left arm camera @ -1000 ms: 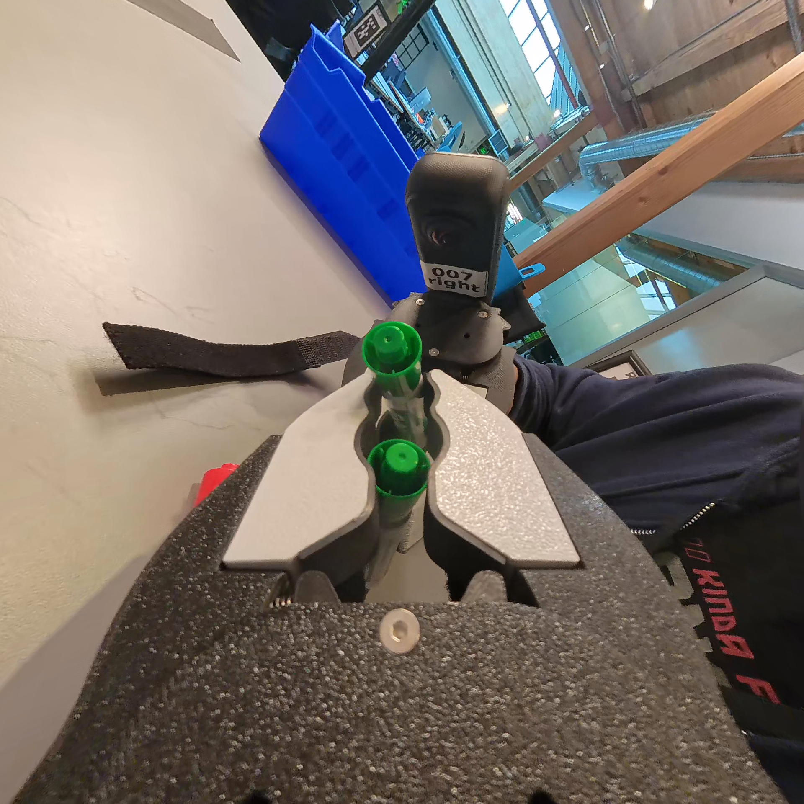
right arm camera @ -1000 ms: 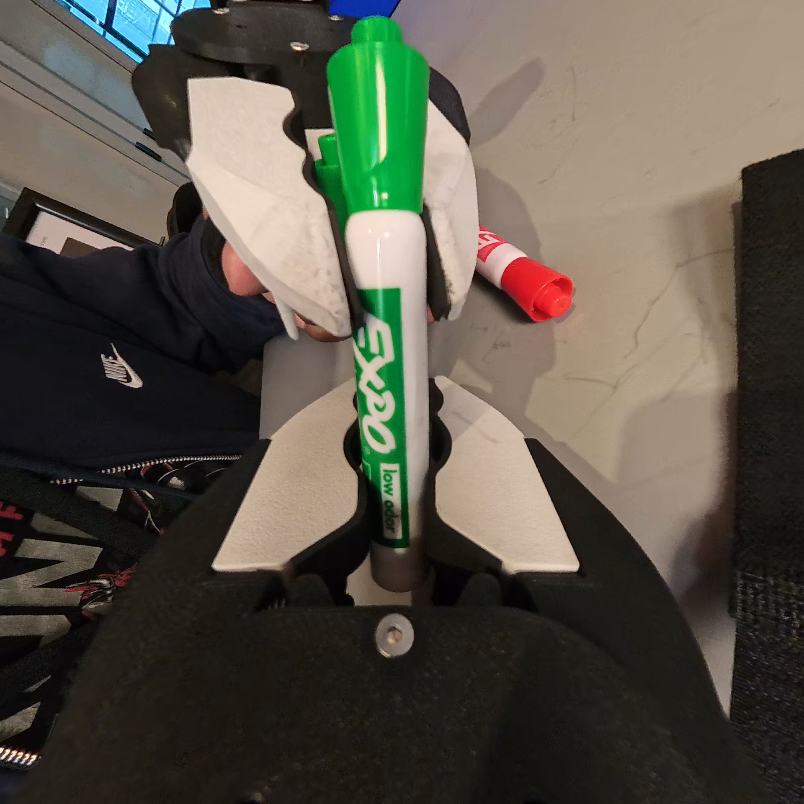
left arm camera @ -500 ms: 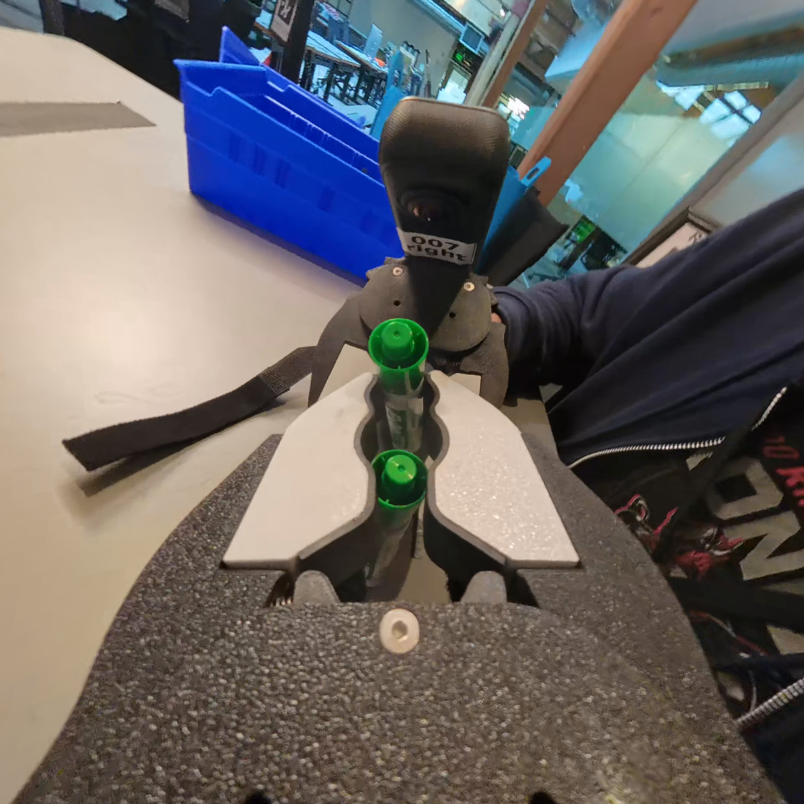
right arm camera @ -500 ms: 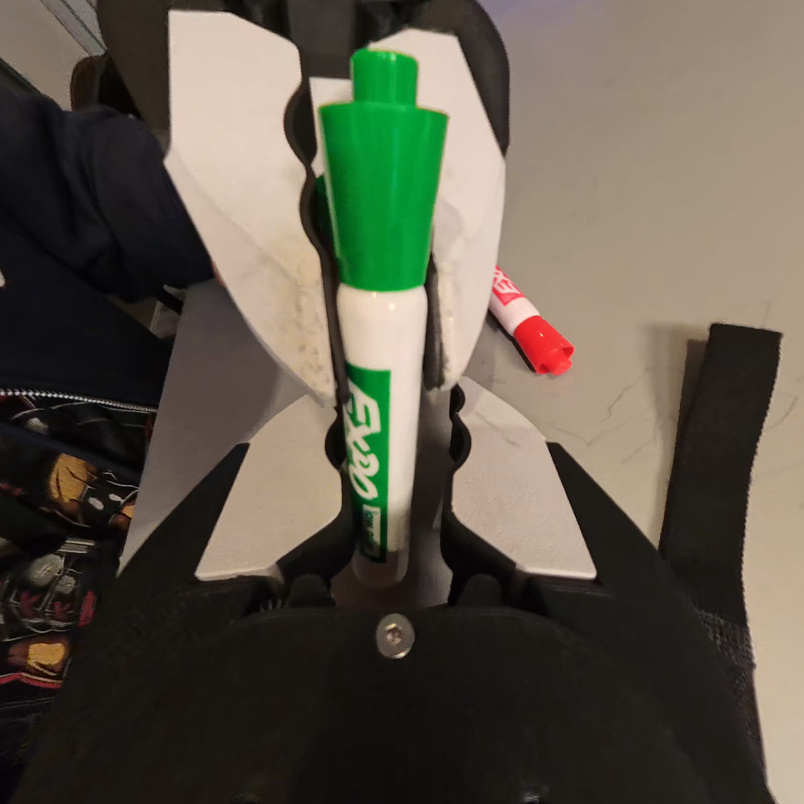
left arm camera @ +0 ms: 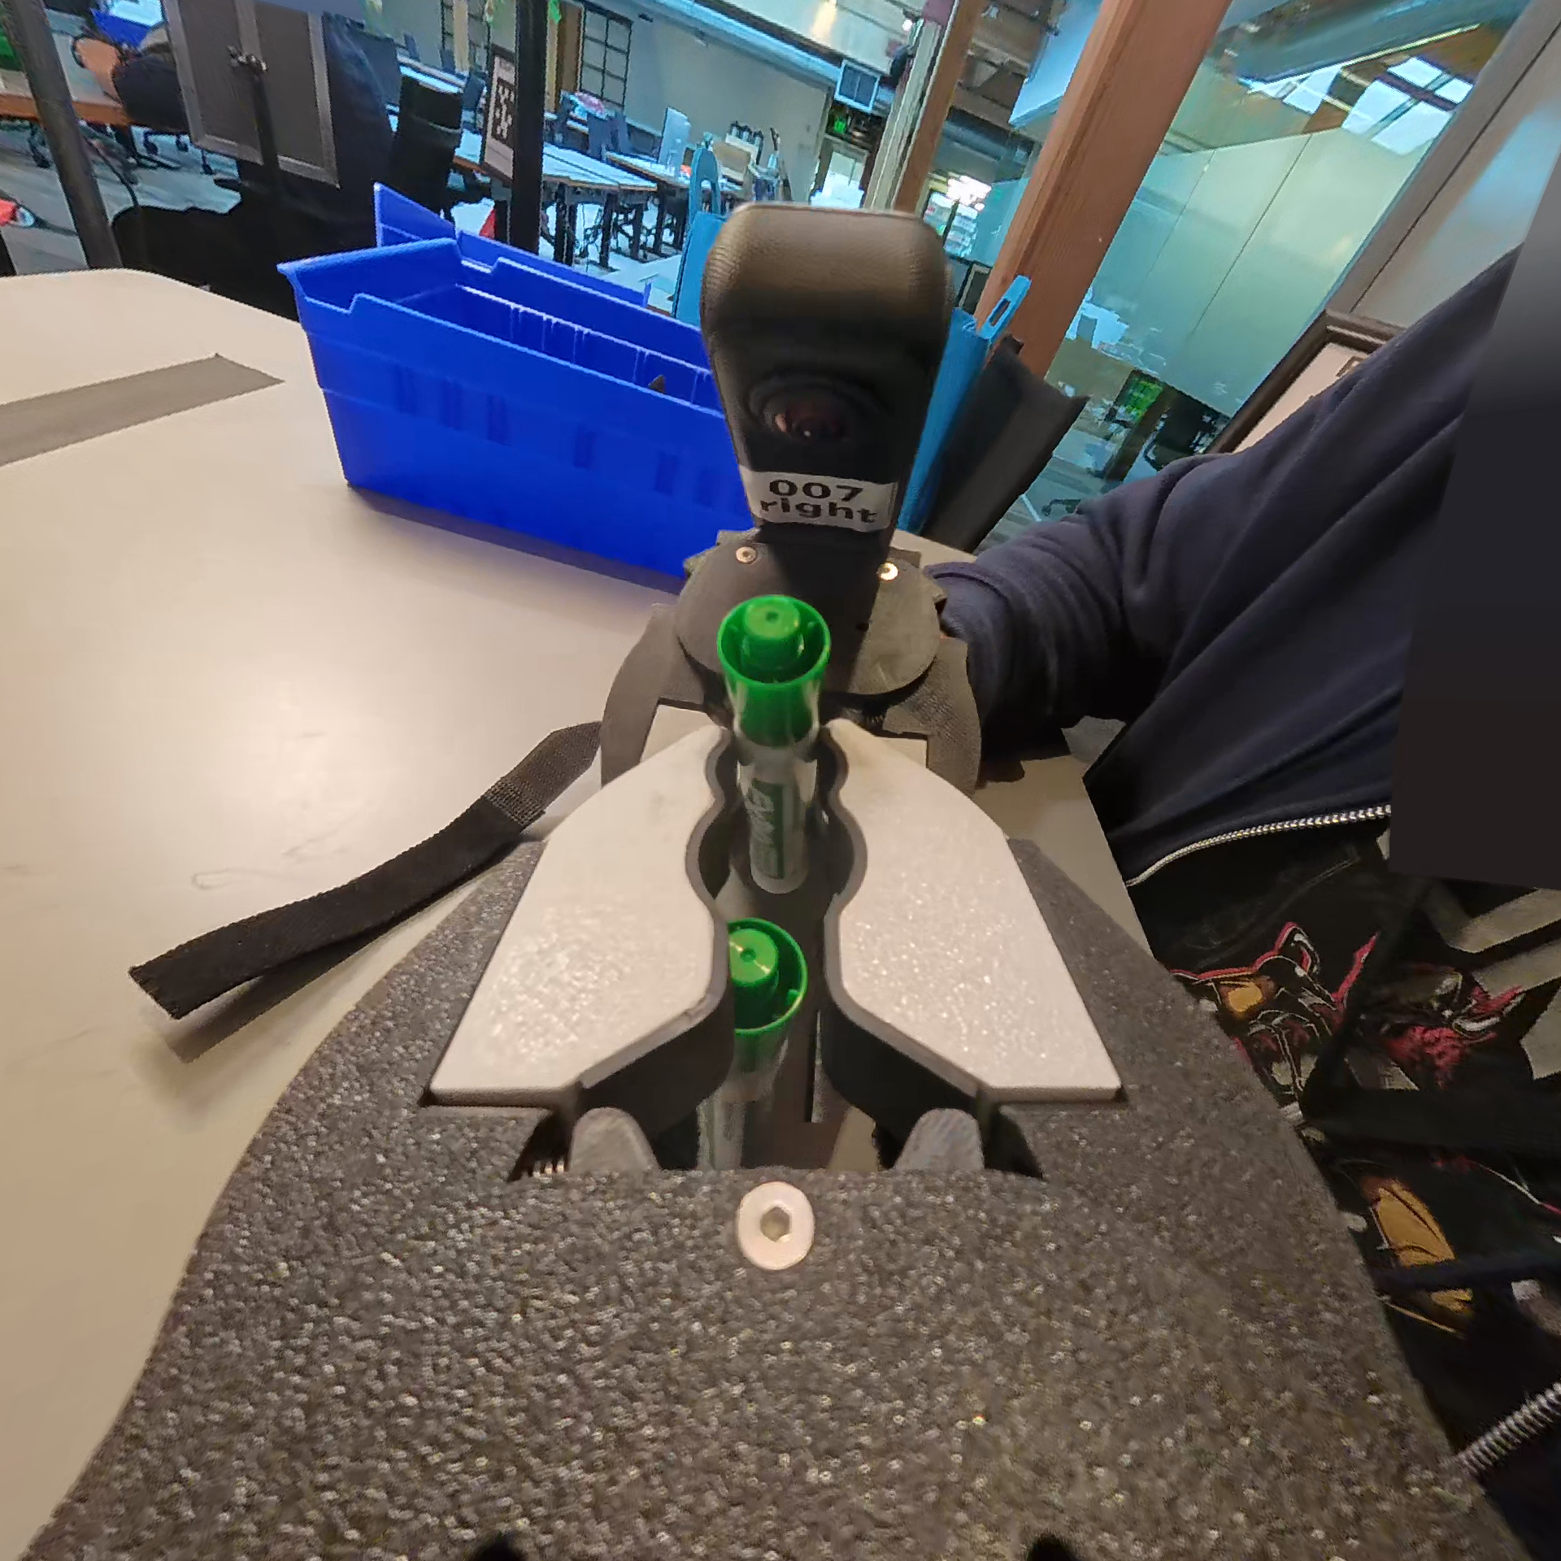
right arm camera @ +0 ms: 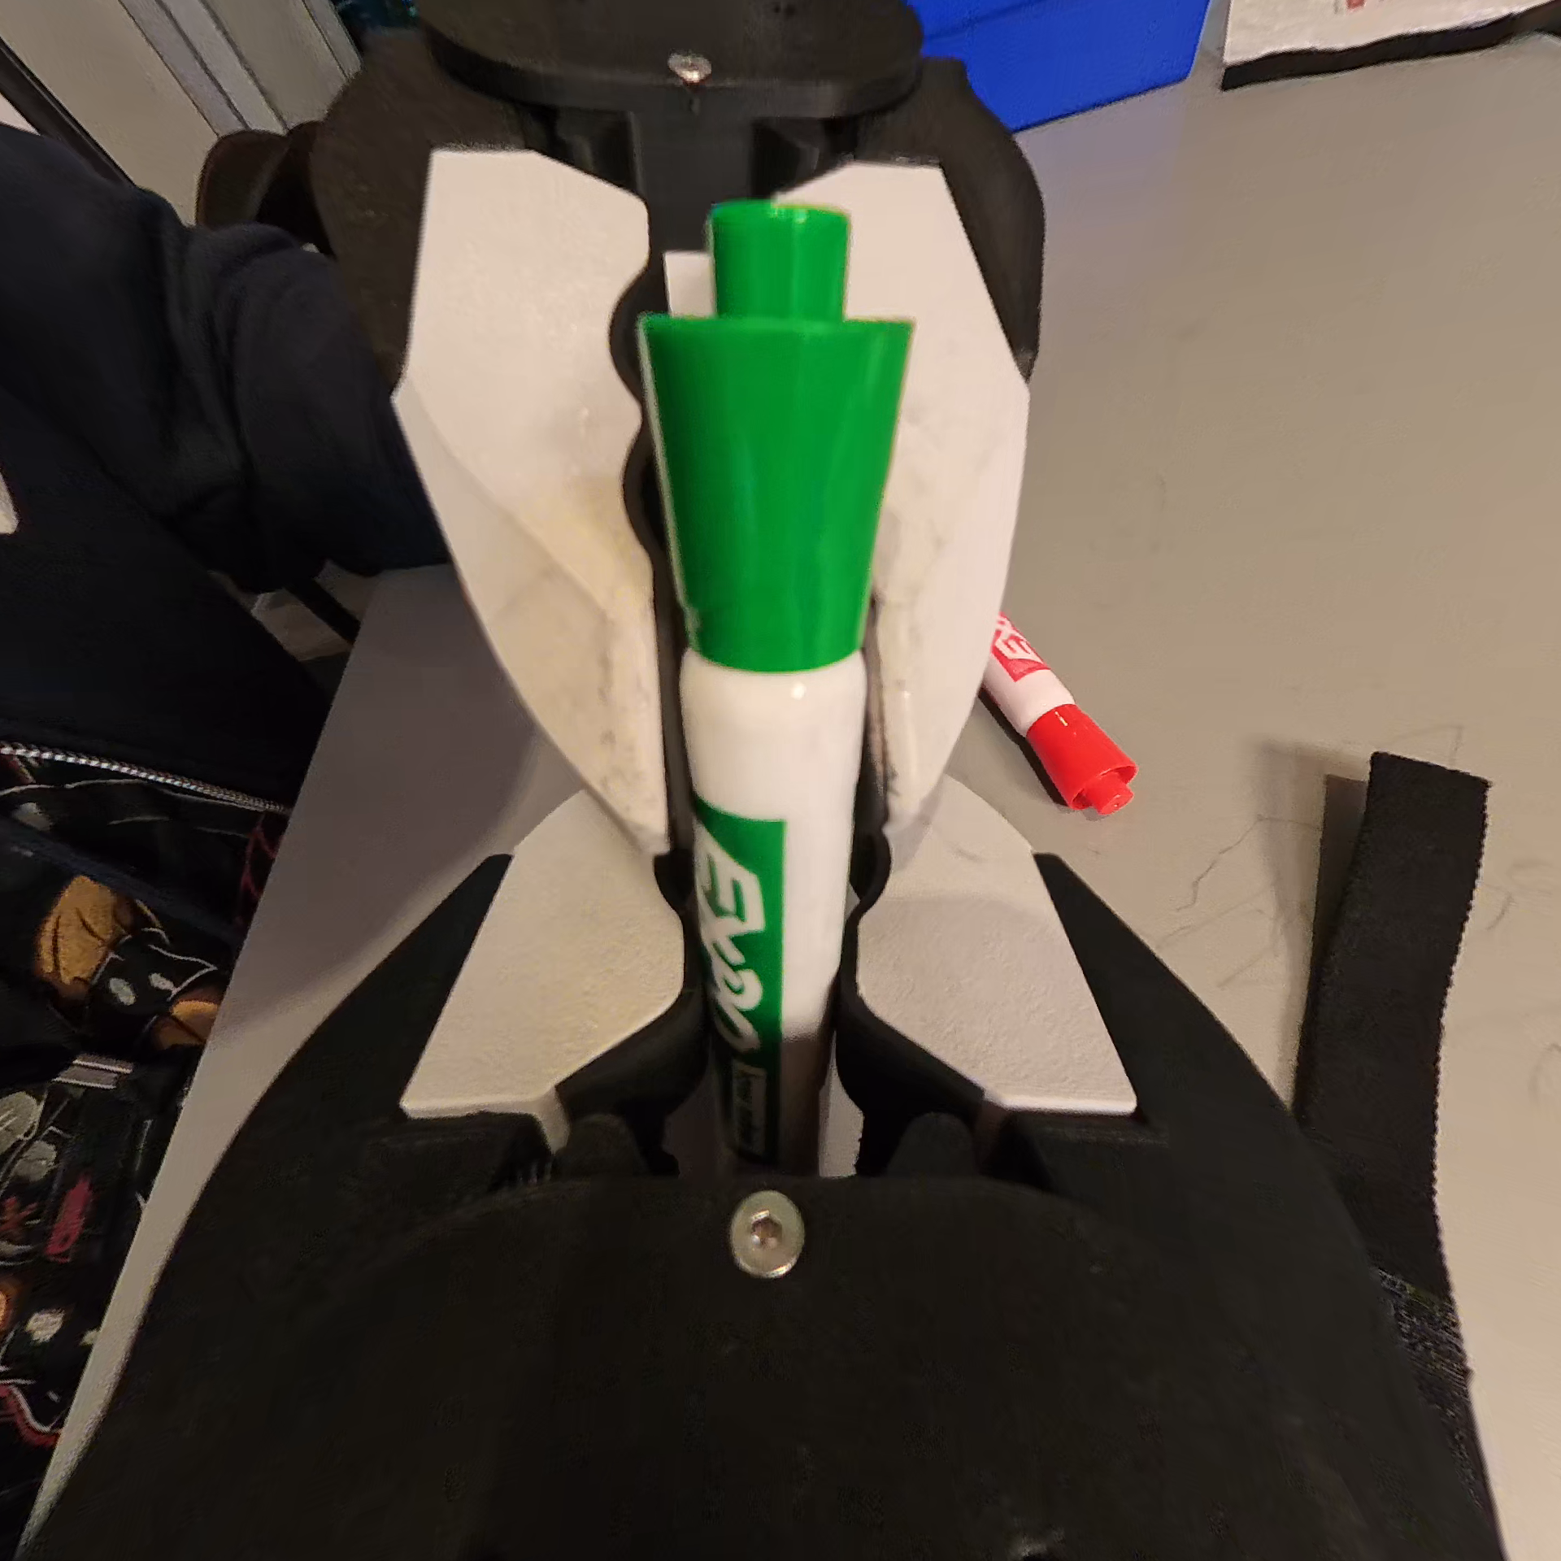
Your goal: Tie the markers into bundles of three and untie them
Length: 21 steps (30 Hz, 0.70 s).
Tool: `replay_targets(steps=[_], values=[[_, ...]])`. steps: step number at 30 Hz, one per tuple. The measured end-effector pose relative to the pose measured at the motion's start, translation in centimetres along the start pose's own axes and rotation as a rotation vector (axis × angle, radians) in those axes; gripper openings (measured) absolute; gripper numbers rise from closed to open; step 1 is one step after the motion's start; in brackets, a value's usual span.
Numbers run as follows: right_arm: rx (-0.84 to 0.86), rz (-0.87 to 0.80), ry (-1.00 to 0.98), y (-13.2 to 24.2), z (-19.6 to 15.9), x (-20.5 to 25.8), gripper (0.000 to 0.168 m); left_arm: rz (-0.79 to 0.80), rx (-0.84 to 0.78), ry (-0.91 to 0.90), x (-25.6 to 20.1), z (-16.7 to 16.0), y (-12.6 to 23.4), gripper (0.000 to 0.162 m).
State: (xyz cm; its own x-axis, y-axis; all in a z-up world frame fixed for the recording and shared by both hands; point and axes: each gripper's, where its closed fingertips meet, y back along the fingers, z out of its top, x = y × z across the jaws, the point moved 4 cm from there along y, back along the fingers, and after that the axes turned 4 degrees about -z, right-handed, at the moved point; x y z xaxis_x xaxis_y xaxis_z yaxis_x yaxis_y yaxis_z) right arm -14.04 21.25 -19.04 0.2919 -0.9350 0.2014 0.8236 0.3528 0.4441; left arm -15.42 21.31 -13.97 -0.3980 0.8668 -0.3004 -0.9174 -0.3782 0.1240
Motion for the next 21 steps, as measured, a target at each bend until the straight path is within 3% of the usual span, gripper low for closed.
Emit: replay_targets(steps=[4, 10, 21], values=[[-0.018, -0.009, -0.034, 0.4, 0.1, -0.5, 0.033, -0.009, -0.014, 0.034, 0.4, -0.2, 0.3, 0.017], [0.023, 0.003, -0.062, 0.4, -0.4, -0.7, 0.033, 0.0, 0.005, 0.033, 0.7, -0.4, 0.6, 0.003], [0.086, -0.034, 0.04, 0.3, -1.0, -0.7, 0.033, -0.006, -0.007, 0.024, 0.4, -0.3, 0.4, 0.023]])
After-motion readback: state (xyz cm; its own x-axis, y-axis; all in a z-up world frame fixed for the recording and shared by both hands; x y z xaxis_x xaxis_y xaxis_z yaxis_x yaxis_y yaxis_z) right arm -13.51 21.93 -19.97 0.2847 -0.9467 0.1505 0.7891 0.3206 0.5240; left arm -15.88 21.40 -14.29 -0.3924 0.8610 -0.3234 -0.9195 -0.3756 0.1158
